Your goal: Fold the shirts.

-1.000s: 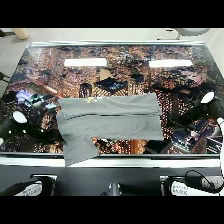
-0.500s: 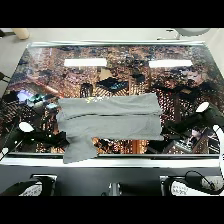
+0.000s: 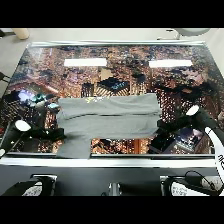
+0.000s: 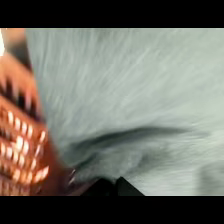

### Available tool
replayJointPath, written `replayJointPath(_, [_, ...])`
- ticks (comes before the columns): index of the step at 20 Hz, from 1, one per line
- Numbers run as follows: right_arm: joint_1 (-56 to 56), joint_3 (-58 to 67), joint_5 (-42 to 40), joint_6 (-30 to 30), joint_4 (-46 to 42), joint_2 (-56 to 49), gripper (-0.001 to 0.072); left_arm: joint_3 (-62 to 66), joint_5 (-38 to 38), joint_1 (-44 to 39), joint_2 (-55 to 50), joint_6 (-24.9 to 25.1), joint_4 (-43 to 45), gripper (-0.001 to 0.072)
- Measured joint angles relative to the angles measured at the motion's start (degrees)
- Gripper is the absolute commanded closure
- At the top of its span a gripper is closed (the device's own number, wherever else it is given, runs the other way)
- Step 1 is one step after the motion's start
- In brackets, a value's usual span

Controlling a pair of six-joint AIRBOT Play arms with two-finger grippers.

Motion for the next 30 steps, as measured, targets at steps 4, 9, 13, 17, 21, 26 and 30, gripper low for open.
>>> replayJointPath(4, [0.92,10.49,-0.39,0.07,1.75,1.25,0.0697,10.08,-0.42,-0.11,2.56,0.85,-0.57,0.0682])
replayJointPath(9, [4.39,23.67,-6.69,0.26,3.61,-5.86,0.0695,25.09,3.74,-0.07,-7.21,0.74,-0.87,0.0681])
replayJointPath(13, [6.71,30.03,-11.37,3.58,4.00,-14.95,0.0617,35.52,5.29,-0.04,-20.98,-2.99,-0.90,0.0594])
replayJointPath(17, [7.10,32.24,-12.52,6.64,4.02,-19.47,0.0012,41.79,3.85,0.26,-30.10,-6.84,-2.08,0.0126])
replayJointPath(21, [3.93,33.16,-10.95,5.68,3.17,-20.59,-0.0001,46.21,-1.81,1.16,-31.02,-3.15,-2.95,0.0127])
replayJointPath(26, [4.17,33.59,-9.01,4.61,6.54,-23.74,0.0192,47.93,-5.35,-1.95,-27.45,-0.61,-3.34,0.0131])
replayJointPath(30, [6.82,33.62,-7.19,4.57,11.23,-25.14,0.0694,48.17,-5.07,-7.78,-27.23,-0.07,-3.48,0.0671])
